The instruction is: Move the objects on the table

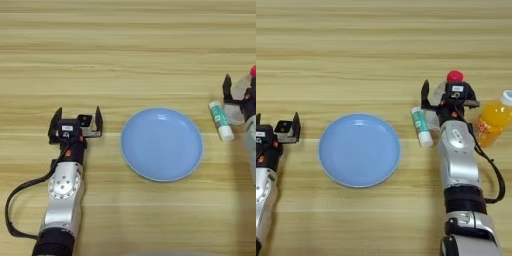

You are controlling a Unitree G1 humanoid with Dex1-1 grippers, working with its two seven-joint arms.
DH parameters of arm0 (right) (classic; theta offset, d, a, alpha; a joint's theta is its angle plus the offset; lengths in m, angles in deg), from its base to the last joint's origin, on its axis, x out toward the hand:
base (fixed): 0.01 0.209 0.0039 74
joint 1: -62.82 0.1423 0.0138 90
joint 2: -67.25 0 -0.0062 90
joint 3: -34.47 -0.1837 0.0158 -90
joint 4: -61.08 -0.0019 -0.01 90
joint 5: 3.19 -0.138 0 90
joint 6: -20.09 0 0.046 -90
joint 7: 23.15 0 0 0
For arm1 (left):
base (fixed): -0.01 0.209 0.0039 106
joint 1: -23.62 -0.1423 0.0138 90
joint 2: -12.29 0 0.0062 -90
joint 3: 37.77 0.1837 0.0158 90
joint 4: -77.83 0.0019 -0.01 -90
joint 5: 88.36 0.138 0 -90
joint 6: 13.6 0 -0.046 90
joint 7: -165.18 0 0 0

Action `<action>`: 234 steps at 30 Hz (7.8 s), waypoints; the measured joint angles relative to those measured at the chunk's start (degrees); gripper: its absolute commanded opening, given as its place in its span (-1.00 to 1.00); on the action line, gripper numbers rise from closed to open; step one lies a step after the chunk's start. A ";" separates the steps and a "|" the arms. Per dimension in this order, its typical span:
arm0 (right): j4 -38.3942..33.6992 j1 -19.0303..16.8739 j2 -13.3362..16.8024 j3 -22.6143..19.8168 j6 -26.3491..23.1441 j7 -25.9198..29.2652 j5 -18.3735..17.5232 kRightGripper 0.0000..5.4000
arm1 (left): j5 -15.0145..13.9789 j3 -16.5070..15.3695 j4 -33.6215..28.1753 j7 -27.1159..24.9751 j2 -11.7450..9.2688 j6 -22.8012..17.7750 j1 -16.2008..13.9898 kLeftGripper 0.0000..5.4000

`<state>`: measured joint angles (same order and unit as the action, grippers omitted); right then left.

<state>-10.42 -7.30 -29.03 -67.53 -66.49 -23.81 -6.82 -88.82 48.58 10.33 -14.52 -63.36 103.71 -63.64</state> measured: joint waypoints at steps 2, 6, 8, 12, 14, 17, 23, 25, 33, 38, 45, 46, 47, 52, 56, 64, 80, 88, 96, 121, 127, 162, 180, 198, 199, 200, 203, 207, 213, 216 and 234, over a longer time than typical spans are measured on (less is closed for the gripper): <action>0.27 0.05 0.20 -0.03 0.12 0.00 -0.03 0.99 | 0.00 -0.01 0.00 -0.03 0.00 0.00 0.00 1.00; 0.76 0.08 0.28 -0.11 0.15 -0.01 -0.24 0.88 | 0.00 -0.04 0.00 -0.20 0.00 0.00 0.00 1.00; 1.14 0.11 0.29 -0.14 0.18 -0.01 -0.27 0.80 | 0.00 -0.05 0.00 -0.27 0.00 0.00 0.00 1.00; 1.73 0.27 0.35 -0.51 0.62 -0.01 -0.40 0.62 | 0.00 -0.11 0.00 -0.34 -0.01 0.00 0.00 1.00; 1.80 0.43 0.39 -0.68 0.79 0.03 -0.44 0.54 | 0.00 -0.13 0.00 -0.35 -0.01 0.00 0.00 1.00; 2.01 0.64 0.38 -0.69 0.85 0.14 -0.74 0.43 | 0.00 -0.15 0.01 -0.38 -0.02 0.00 0.00 1.00; 2.01 0.68 0.39 -0.88 0.88 0.20 -1.11 0.24 | 0.00 -0.17 0.18 -0.41 -0.04 0.00 0.03 1.00; 2.00 0.68 0.40 -0.91 0.91 0.19 -1.13 0.22 | 0.00 -0.17 0.20 -0.41 -0.04 0.00 0.04 1.00; -0.16 0.51 0.43 0.02 0.81 -0.06 -0.03 0.17 | 0.05 -0.14 0.23 -0.38 -0.04 0.02 0.07 1.00; -3.89 0.51 0.52 1.28 0.57 -0.16 1.25 0.17 | 0.06 -0.14 0.64 -0.37 -0.04 0.04 0.25 1.00; -13.78 -0.75 0.10 3.07 -3.13 -0.07 1.63 0.17 | 0.07 -0.12 0.84 -0.41 -0.04 0.17 0.38 1.00; -15.66 -1.01 -0.04 3.45 -3.91 -0.01 1.64 0.17 | 0.07 -0.09 0.84 -0.48 -0.05 0.22 0.38 1.00; -17.40 -1.27 -0.20 3.88 -4.57 0.12 1.62 0.17 | 0.07 -0.04 0.84 -0.55 -0.06 0.27 0.39 1.00; -26.89 -3.95 -1.64 7.30 -9.51 1.36 1.50 0.16 | -1.20 0.73 0.13 -3.41 0.20 0.53 0.23 1.00; -30.19 -4.95 -2.95 9.87 -12.07 2.60 1.22 0.16 | -2.40 2.61 -2.69 -6.89 0.69 0.72 -0.39 1.00; -32.60 -5.48 -5.02 13.77 -15.14 4.91 0.84 0.16 | -1.97 8.31 -9.62 -12.03 0.84 1.77 -3.46 1.00; -36.37 -7.27 -8.51 19.55 -20.26 8.67 -2.38 0.16 | 5.41 20.40 -24.09 -15.24 -0.67 -2.36 -7.99 1.00; -38.13 -9.92 -10.00 26.78 -21.69 9.81 -2.23 0.16 | 5.92 20.69 -21.85 -14.83 -1.45 -3.05 -7.91 1.00; -41.08 -12.23 -10.79 32.82 -23.03 10.23 -2.17 0.16 | 6.35 20.61 -20.74 -14.20 -1.52 -3.02 -7.73 1.00; -43.69 -15.02 -11.32 36.73 -25.41 11.14 -2.49 0.15 | 5.28 17.42 -16.09 -13.12 -1.39 -1.42 -6.44 0.53; -43.69 -15.01 -11.32 36.63 -25.41 11.30 -2.78 0.15 | 5.18 17.43 -15.68 -13.23 -1.30 -1.41 -6.39 0.34; -43.38 -14.77 -11.34 34.71 -21.46 11.57 -2.75 1.00 | 4.51 15.44 -15.28 -13.71 -1.50 -1.93 -6.37 0.17; -47.42 -14.11 -10.97 25.76 -21.30 11.20 -5.30 1.00 | 3.82 8.18 -14.61 -9.20 -0.98 -4.28 -4.74 0.17; -43.76 -13.32 -9.27 16.17 -20.12 9.64 -5.87 1.00 | 0.54 3.64 -13.39 -5.91 -1.12 -4.29 -4.80 0.16; -43.47 -13.31 -9.25 16.02 -20.12 9.64 -5.88 1.00 | 0.15 3.68 -13.39 -5.98 -0.98 -4.29 -5.03 0.16; -43.29 -13.30 -9.25 15.95 -20.12 9.64 -5.88 1.00 | 0.02 3.76 -13.40 -6.04 -0.81 -4.30 -5.33 0.16; -42.90 -13.06 -9.25 15.69 -20.06 9.63 -5.91 1.00 | -0.10 4.17 -13.37 -6.12 0.13 -4.46 -6.78 0.16; -42.78 -12.97 -9.28 15.48 -19.87 9.63 -5.91 1.00 | -0.77 4.51 -12.84 -6.79 0.99 -4.49 -7.01 0.16; -42.29 -12.89 -9.28 14.99 -19.60 9.60 -5.91 1.00 | -1.62 5.45 -12.22 -7.27 1.63 -4.51 -8.48 0.16; -42.16 -12.76 -9.28 14.90 -19.51 9.60 -5.91 1.00 | -1.61 6.09 -11.77 -7.29 2.05 -4.50 -8.87 0.16; -41.97 -12.38 -9.18 14.82 -19.33 9.00 -5.90 1.00 | -1.43 7.11 -5.69 -7.31 2.51 -0.42 -8.30 0.16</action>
<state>-52.40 -19.68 -38.21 -52.72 -85.82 -14.81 -12.72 -90.25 55.69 4.64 -21.83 -60.84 103.30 -71.94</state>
